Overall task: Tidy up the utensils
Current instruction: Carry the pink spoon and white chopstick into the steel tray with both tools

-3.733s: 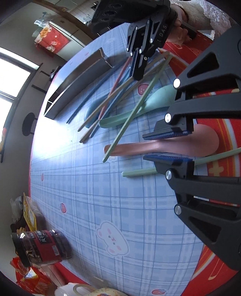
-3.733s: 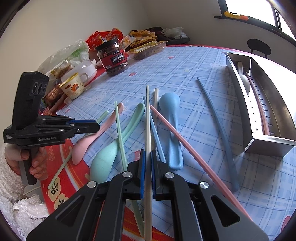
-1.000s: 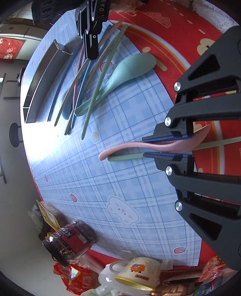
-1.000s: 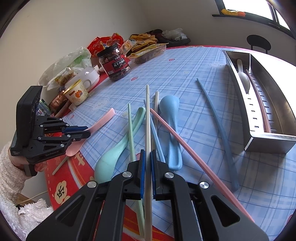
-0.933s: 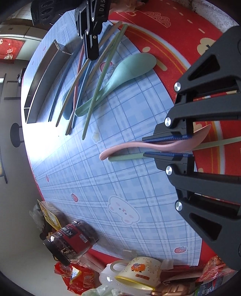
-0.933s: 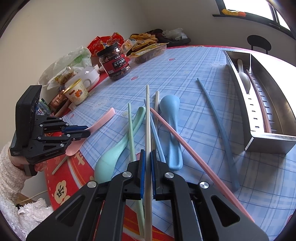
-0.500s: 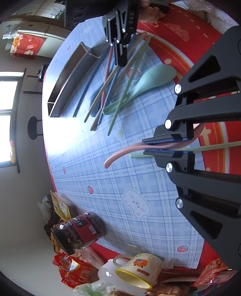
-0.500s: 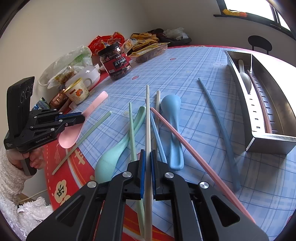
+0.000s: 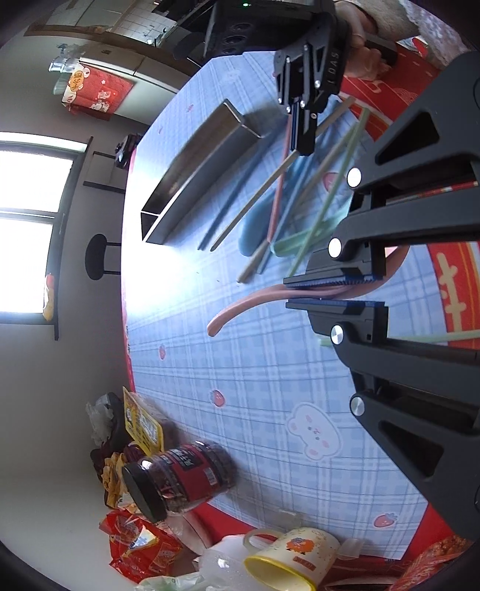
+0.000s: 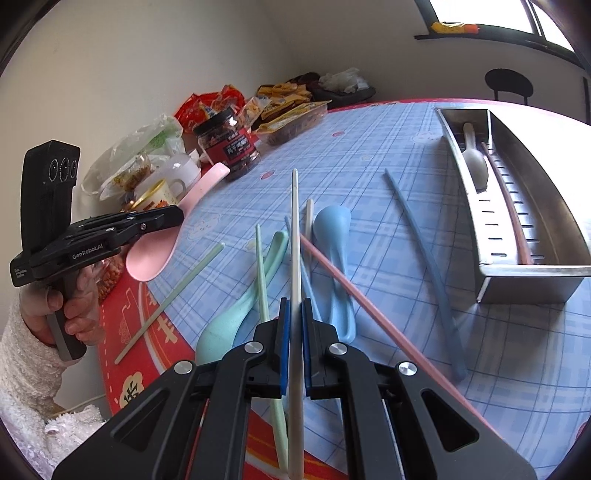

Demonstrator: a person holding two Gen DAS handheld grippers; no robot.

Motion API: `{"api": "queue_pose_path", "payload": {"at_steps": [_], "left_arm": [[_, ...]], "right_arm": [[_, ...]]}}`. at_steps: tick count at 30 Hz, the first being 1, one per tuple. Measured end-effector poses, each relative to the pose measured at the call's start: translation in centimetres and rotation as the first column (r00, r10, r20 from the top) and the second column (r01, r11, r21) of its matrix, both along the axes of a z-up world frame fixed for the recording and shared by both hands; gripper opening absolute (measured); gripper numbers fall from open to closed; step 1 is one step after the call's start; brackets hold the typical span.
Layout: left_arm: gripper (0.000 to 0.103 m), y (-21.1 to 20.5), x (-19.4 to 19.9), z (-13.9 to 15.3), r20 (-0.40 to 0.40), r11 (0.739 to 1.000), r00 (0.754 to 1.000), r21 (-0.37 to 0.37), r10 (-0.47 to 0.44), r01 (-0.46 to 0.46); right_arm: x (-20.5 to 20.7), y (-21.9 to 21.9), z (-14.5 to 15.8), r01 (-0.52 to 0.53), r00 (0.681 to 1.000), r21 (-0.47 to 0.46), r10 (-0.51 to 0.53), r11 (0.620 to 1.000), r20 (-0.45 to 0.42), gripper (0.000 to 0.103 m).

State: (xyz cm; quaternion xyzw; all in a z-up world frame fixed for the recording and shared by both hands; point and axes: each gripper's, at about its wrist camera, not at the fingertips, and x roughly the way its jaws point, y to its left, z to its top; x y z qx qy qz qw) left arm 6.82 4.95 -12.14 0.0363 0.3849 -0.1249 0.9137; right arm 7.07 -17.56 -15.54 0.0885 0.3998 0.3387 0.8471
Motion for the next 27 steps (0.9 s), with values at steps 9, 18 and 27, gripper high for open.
{"api": "queue_pose_path", "payload": {"at_steps": [9,18,27], "left_arm": [[0.010,-2.9,3.0,2.5,0.047,1.000,0.999,-0.012,-0.028,0.029],[0.010,-8.4,8.2,5.0,0.080,0.998,0.995,-0.017,-0.056,0.057],[0.010,-16.1,14.9,4.1,0.034,0.996,0.995,0.015,-0.092,0.092]], "right_arm": [[1.3,-3.2,2.1,0.076,0.997,0.057,-0.077,0.995,0.025,0.006],[7.5,-7.5,5.6,0.237,0.962,-0.014,-0.233,0.971,0.140,0.006],[10.6,-10.3,2.9,0.329,0.942,-0.010,-0.327,0.944,0.069,0.006]]}}
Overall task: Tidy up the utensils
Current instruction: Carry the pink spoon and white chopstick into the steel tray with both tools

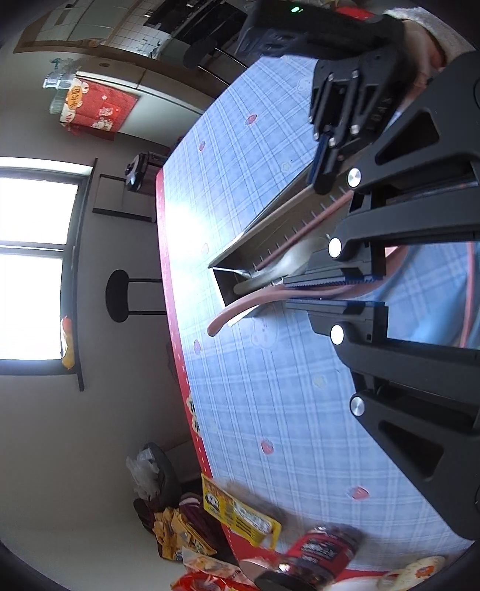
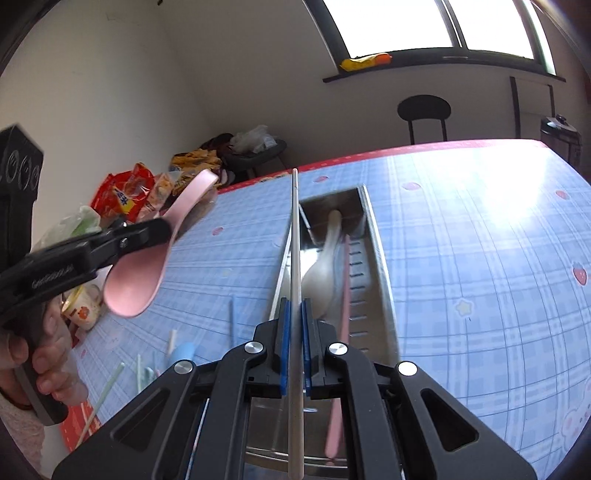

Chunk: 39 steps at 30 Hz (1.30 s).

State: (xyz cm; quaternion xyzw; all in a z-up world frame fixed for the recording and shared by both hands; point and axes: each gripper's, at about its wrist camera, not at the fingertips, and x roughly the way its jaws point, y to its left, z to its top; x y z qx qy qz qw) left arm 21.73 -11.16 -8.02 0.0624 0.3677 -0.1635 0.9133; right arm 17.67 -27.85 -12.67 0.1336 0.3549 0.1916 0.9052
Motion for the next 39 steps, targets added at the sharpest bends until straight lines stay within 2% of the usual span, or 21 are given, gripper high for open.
{"api": "queue_pose_path", "payload": {"at_steps": [5,11,17,23,28,31,34,37,39], "left_arm": [[0.010,-3.1,3.4,-2.0,-0.040,0.999,0.999,0.043,-0.006,0.008],[0.010,-5.9,6.5,-4.0,-0.062,0.989,0.998,0.148,-0.011,0.020],[0.010,-7.4,8.2,-5.6,-0.076,0.971,0.997,0.235,-0.019,0.036],[0.010,-8.9,8.7,-6.7,-0.063,0.934,0.997,0.353,-0.043,0.063],[0.010,-10.8,8.7,-7.4,-0.069,0.879,0.995,0.466,-0.077,0.100],[0.010,-11.5,9.1,-7.8,-0.095,0.866,0.992,0.486,-0.084,0.120],[0.010,-11.6,9.6,-8.0,-0.122,0.872,0.989,0.473,-0.079,0.128],[0.011,-10.8,10.3,-7.9,-0.170,0.911,0.983,0.391,-0.066,0.129],[0.017,-9.9,10.5,-7.1,-0.178,0.941,0.982,0.316,-0.067,0.122]], "right_arm": [[0.3,-0.8,-0.7,0.024,0.999,0.008,-0.024,1.000,-0.026,0.006],[0.8,-0.8,-1.0,0.059,0.998,0.008,-0.058,0.998,-0.033,0.006],[1.7,-1.6,-2.4,0.098,0.992,0.042,-0.094,0.994,-0.085,0.006],[2.1,-1.5,-2.6,0.102,0.991,0.035,-0.099,0.994,-0.089,0.006],[2.6,-1.3,-2.8,0.107,0.990,0.036,-0.103,0.994,-0.093,0.007],[2.8,-1.4,-2.9,0.106,0.990,0.040,-0.102,0.994,-0.093,0.007],[2.7,-1.4,-2.9,0.107,0.991,0.034,-0.103,0.994,-0.091,0.007],[2.7,-1.4,-3.0,0.108,0.990,0.032,-0.104,0.994,-0.091,0.007],[2.7,-1.3,-2.9,0.109,0.991,0.022,-0.106,0.994,-0.086,0.007]]}}
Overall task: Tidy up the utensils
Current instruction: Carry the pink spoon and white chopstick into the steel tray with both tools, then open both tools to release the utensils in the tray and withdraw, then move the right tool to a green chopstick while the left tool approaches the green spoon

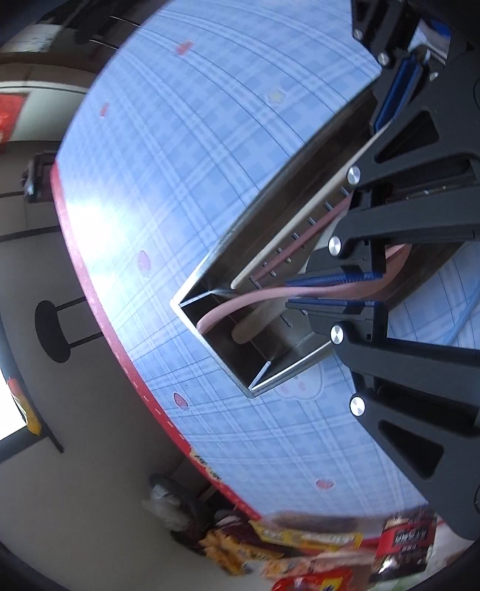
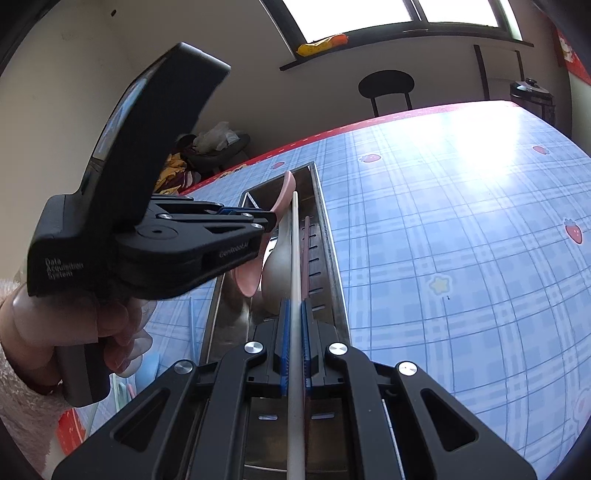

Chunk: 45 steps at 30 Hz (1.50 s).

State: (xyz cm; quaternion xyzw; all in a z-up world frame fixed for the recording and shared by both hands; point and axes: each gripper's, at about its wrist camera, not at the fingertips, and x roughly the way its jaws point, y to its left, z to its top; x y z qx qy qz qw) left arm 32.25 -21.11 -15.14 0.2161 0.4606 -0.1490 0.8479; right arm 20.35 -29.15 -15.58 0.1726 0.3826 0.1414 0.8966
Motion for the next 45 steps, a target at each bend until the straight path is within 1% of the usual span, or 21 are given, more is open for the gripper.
{"api": "queue_pose_path", "payload": {"at_steps": [3,4,6,7,8,9,10,11,12,13,14,15,16,24,27,30,33,36,38,41,45], "left_arm": [[0.036,1.2,0.0,1.7,0.007,0.996,1.000,-0.093,0.006,-0.005],[0.039,1.7,-0.1,2.4,0.018,0.994,1.000,-0.114,0.006,-0.004],[0.041,2.3,-0.3,3.7,0.049,0.990,0.999,-0.142,0.019,-0.012],[0.047,2.8,-0.5,4.5,0.065,0.986,0.997,-0.167,0.030,-0.019],[0.050,3.2,-0.8,5.2,0.077,0.982,0.996,-0.189,0.039,-0.024],[0.057,3.8,-1.1,6.0,0.090,0.977,0.995,-0.213,0.050,-0.030],[0.066,4.4,-1.4,6.7,0.102,0.972,0.993,-0.232,0.059,-0.034],[0.071,5.1,-1.7,7.4,0.118,0.968,0.990,-0.247,0.070,-0.039],[0.083,5.6,-2.1,8.0,0.135,0.966,0.988,-0.257,0.081,-0.044],[0.091,6.3,-2.6,8.7,0.153,0.962,0.984,-0.269,0.091,-0.047],[0.092,7.0,-3.2,9.2,0.168,0.959,0.981,-0.279,0.099,-0.049],[0.094,7.9,-4.0,9.8,0.180,0.957,0.978,-0.286,0.109,-0.054],[0.097,8.8,-4.7,10.2,0.191,0.954,0.974,-0.294,0.121,-0.061],[0.097,17.2,-11.9,12.4,0.265,0.924,0.935,-0.360,0.237,-0.132],[0.097,20.9,-15.4,12.5,0.267,0.907,0.922,-0.389,0.281,-0.163],[0.097,24.4,-19.0,12.2,0.275,0.892,0.908,-0.412,0.317,-0.186],[0.097,27.6,-22.3,11.5,0.272,0.874,0.896,-0.437,0.352,-0.211],[0.097,30.0,-25.0,10.0,0.254,0.861,0.893,-0.453,0.373,-0.231],[0.097,30.8,-26.4,8.9,0.247,0.864,0.896,-0.446,0.368,-0.232],[0.097,31.4,-28.6,7.2,0.247,0.873,0.898,-0.426,0.366,-0.239],[0.097,31.9,-30.6,4.6,0.199,0.863,0.913,-0.445,0.356,-0.240]], "right_arm": [[-0.4,0.1,0.6,-0.003,1.000,-0.010,0.004,1.000,0.030,0.012],[-0.6,0.2,1.0,-0.005,0.999,-0.020,0.006,1.000,0.045,0.015],[-1.1,0.5,1.5,-0.011,0.997,-0.042,0.014,0.999,0.078,0.033],[-1.4,0.7,1.9,-0.014,0.995,-0.054,0.019,0.998,0.100,0.038],[-1.7,0.9,2.2,-0.014,0.993,-0.067,0.022,0.998,0.119,0.051],[-2.0,1.1,2.5,-0.013,0.990,-0.081,0.024,0.997,0.136,0.059],[-2.5,1.3,2.8,-0.011,0.987,-0.098,0.027,0.995,0.160,0.063],[-2.8,1.4,3.0,-0.010,0.983,-0.116,0.031,0.993,0.179,0.072],[-3.1,1.6,3.2,-0.009,0.980,-0.131,0.035,0.991,0.196,0.082],[-3.4,1.7,3.4,-0.006,0.977,-0.139,0.036,0.990,0.212,0.086],[-3.7,1.8,3.5,0.000,0.974,-0.146,0.034,0.989,0.225,0.093],[-3.9,1.9,3.6,0.002,0.972,-0.153,0.034,0.988,0.232,0.097],[-4.0,2.1,3.7,-0.006,0.971,-0.159,0.044,0.987,0.237,0.097],[-4.6,3.7,3.8,-0.038,0.960,-0.209,0.093,0.977,0.262,0.097],[-5.0,3.7,4.4,-0.026,0.963,-0.177,0.072,0.984,0.260,0.097],[-5.8,3.5,5.5,-0.030,0.961,-0.110,0.059,0.993,0.269,0.097],[-7.1,3.9,6.1,-0.036,0.960,-0.086,0.058,0.996,0.274,0.097],[-8.8,4.5,6.0,-0.059,0.961,-0.071,0.076,0.996,0.267,0.097],[-9.7,5.2,5.7,-0.079,0.965,-0.075,0.095,0.994,0.246,0.097],[-11.0,6.4,5.2,-0.107,0.969,-0.111,0.129,0.988,0.209,0.097],[-12.7,8.0,4.9,-0.138,0.969,-0.182,0.171,0.974,0.178,0.097]]}}
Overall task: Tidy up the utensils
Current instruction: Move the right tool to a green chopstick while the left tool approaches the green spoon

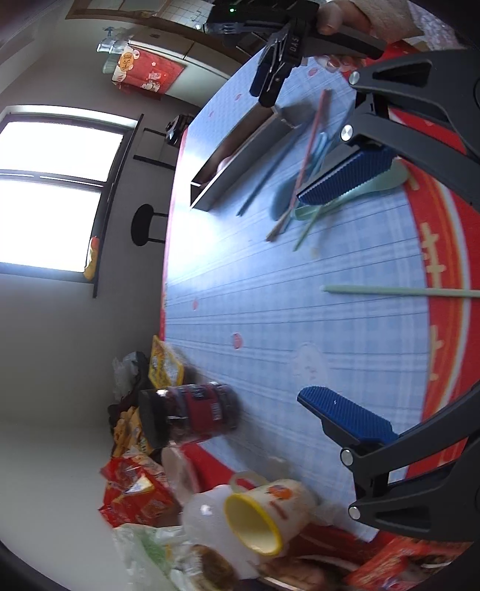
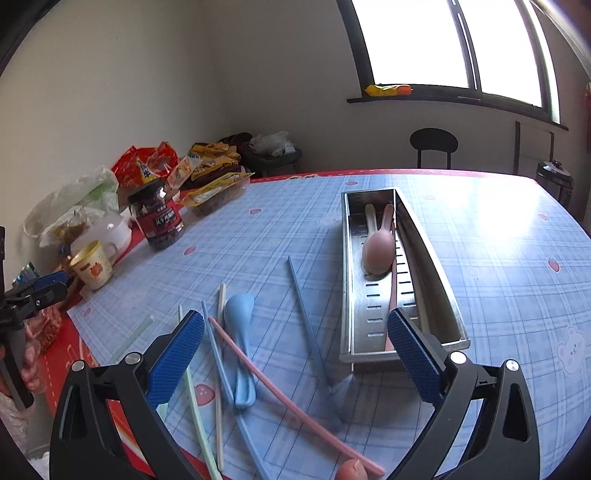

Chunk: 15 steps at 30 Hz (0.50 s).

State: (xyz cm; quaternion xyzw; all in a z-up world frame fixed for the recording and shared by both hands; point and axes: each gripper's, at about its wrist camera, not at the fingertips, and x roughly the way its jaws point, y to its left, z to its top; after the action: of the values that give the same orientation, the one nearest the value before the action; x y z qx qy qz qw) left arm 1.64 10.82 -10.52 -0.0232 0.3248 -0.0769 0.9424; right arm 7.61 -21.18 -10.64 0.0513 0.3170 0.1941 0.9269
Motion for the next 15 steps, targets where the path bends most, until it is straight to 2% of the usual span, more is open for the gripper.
{"api": "queue_pose_path", "payload": {"at_steps": [5,6,7,8,11,13,15], "left_arm": [[0.097,-0.1,-1.8,-2.5,-0.047,1.000,0.999,-0.013,-0.028,0.028],[0.097,-0.2,-2.0,-2.8,-0.052,0.999,0.998,-0.020,-0.036,0.035],[0.097,-0.2,-2.3,-3.0,-0.056,0.999,0.998,-0.032,-0.043,0.041],[0.097,-0.1,-2.4,-3.1,-0.058,0.998,0.997,-0.046,-0.048,0.046],[0.097,0.0,-3.0,-3.7,-0.075,0.994,0.995,-0.095,-0.063,0.056],[0.097,-0.1,-3.2,-4.1,-0.086,0.992,0.994,-0.105,-0.072,0.063],[0.096,-0.4,-3.4,-4.4,-0.092,0.992,0.992,-0.106,-0.083,0.073]], "right_arm": [[-1.7,1.3,-0.6,-0.078,0.996,-0.005,0.078,0.997,-0.050,0.097],[-2.0,1.7,-0.8,-0.100,0.994,-0.010,0.100,0.995,-0.054,0.095],[-2.4,2.1,-0.9,-0.111,0.992,-0.023,0.110,0.993,-0.055,0.090],[-2.7,2.6,-1.1,-0.124,0.991,-0.044,0.121,0.991,-0.060,0.080],[-3.3,4.0,-1.6,-0.175,0.981,-0.062,0.169,0.983,-0.096,0.065],[-3.6,4.8,-1.9,-0.212,0.972,-0.056,0.204,0.976,-0.116,0.055],[-3.9,5.7,-2.3,-0.249,0.962,-0.060,0.240,0.967,-0.133,0.040]]}}
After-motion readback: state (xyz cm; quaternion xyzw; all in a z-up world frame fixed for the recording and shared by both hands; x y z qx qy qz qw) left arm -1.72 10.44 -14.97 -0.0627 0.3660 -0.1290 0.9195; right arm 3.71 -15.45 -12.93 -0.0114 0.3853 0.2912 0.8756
